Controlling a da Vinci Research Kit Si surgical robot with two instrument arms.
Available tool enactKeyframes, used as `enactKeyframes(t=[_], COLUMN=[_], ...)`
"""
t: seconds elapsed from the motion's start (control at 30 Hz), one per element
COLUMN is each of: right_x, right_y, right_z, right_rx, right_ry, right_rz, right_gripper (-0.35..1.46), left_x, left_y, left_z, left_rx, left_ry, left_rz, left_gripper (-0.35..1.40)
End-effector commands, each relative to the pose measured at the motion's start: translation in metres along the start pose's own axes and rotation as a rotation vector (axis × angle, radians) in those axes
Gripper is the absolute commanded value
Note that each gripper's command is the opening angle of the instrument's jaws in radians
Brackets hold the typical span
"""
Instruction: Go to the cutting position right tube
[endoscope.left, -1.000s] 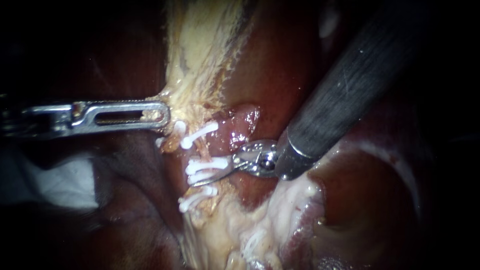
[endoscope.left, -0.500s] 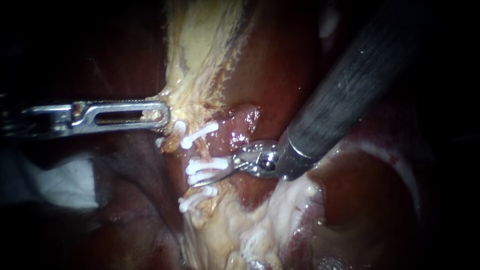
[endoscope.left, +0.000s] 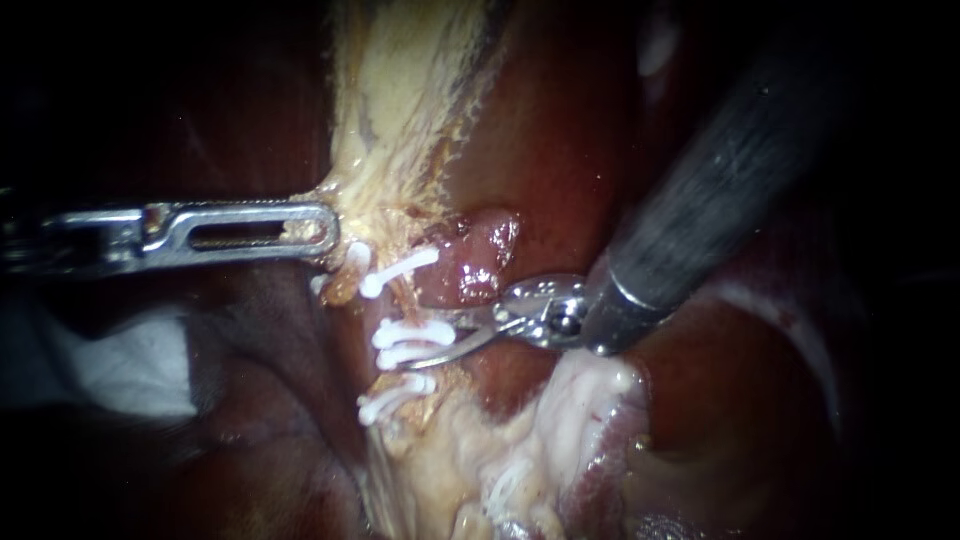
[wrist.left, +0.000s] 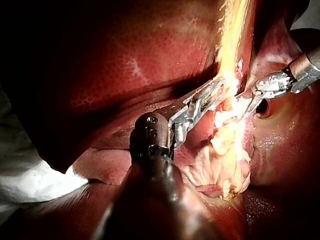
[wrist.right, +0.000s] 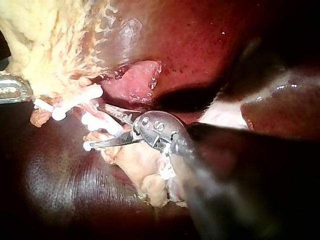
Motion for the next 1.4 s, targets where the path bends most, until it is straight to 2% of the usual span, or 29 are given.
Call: enactKeyframes(t=[0.03,0.3,0.5,0.97,1.4], right_x=[0.0002,0.0016,0.0019,0.0025,0.0013], right_y=[-0.0001,-0.0009,-0.0012,-0.0006,0.0006], right_z=[-0.0005,-0.0038,-0.0042,-0.0021,0.0006], right_rx=[-0.004,-0.019,-0.018,-0.023,-0.016], right_ry=[0.002,0.014,0.014,0.015,0.008], right_rz=[0.009,0.007,0.01,0.011,0.002], right_gripper=[1.27,1.29,1.29,1.29,1.29], left_x=[0.0,0.0,0.0,0.0001,0.0001], left_y=[0.0,0.0,0.0,-0.0001,-0.0006], left_z=[0.0,0.0,0.0,0.0,-0.0002], left_rx=[0.001,0.001,0.001,0.0,0.001], left_ry=[0.0,0.0,0.0,0.0,-0.004], left_rz=[0.0,0.0,0.0,0.0,-0.001], left_gripper=[-0.35,-0.35,-0.35,-0.35,-0.35])
